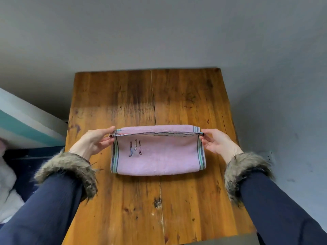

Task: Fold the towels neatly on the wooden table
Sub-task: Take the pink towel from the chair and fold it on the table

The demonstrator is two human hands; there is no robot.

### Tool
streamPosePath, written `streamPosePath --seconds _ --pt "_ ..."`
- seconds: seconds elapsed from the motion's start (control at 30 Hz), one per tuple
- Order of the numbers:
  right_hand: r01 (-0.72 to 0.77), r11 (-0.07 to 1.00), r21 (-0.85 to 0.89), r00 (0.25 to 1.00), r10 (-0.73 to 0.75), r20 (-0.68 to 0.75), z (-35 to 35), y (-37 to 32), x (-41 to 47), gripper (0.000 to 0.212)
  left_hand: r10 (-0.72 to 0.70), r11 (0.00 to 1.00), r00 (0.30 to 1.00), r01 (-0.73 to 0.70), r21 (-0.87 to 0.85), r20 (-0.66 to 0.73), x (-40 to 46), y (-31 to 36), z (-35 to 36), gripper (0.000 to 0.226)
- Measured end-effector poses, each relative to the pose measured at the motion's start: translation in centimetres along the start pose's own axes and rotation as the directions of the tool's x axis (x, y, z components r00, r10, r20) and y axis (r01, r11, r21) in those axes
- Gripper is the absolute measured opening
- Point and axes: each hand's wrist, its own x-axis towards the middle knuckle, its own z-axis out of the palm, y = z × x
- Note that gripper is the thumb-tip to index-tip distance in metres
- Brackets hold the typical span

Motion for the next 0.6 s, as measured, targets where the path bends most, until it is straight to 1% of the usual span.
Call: streamPosePath --seconds 0.07,0.1,0.17,0.23,0.27,0.3,0.37,0.4,0.43,0.5,0.53,0.6 --pt "-0.008 1.000 -0.004 1.000 0.008 0.019 0.3 -0.1 1.9 0.001 0.008 0.998 0.998 -0.011 0.063 0.054 1.8 0.1 0.7 0.008" --pt "-0.006 1.000 -0.014 1.000 0.007 0.028 0.5 -0.2 2.7 0.001 0.008 0.995 0.996 -0.018 0.102 0.088 2.5 0.0 0.9 0.011" --pt "0.014 0.999 -0.050 0.998 -0.011 0.055 0.6 0.0 4.1 0.005 0.019 0.979 0.991 -0.046 0.199 0.136 3.2 -0.6 1.1 0.026" --pt "0.066 0.990 -0.126 0.995 -0.057 0.077 0.8 0.4 4.9 0.011 0.089 0.933 0.988 -0.128 0.336 0.129 3.7 -1.3 1.2 0.031" --pt "0.108 0.969 -0.222 0.992 -0.092 0.080 0.8 0.7 5.1 0.017 0.153 0.901 0.981 -0.188 0.392 0.118 3.9 -1.6 1.2 0.029" --pt "0.161 0.920 -0.356 0.987 -0.145 0.072 0.9 1.0 5.3 0.021 0.232 0.862 0.967 -0.254 0.439 0.105 4.1 -1.9 1.1 0.025" --pt "0.284 0.763 -0.580 0.950 -0.304 0.067 0.7 1.5 5.9 0.024 0.363 0.779 0.927 -0.358 0.514 0.096 4.4 -2.4 0.9 0.017" --pt "0.326 0.697 -0.639 0.927 -0.368 0.072 0.6 1.7 6.2 0.021 0.387 0.760 0.916 -0.379 0.528 0.101 4.8 -2.6 0.7 0.015" --pt "0.348 0.656 -0.670 0.910 -0.407 0.075 0.6 1.8 6.5 0.019 0.391 0.758 0.914 -0.388 0.524 0.111 5.1 -2.7 0.5 0.016" --pt "0.358 0.596 -0.718 0.892 -0.445 0.075 0.5 1.9 7.3 0.023 0.373 0.791 0.919 -0.386 0.475 0.125 5.4 -2.7 0.3 0.018" --pt "0.349 0.581 -0.735 0.892 -0.447 0.070 0.5 2.0 7.5 0.024 0.364 0.811 0.925 -0.374 0.449 0.114 5.6 -2.8 0.3 0.017" --pt "0.343 0.582 -0.737 0.895 -0.440 0.070 0.6 2.0 7.7 0.024 0.356 0.832 0.931 -0.357 0.425 0.084 5.9 -3.1 0.5 0.017"
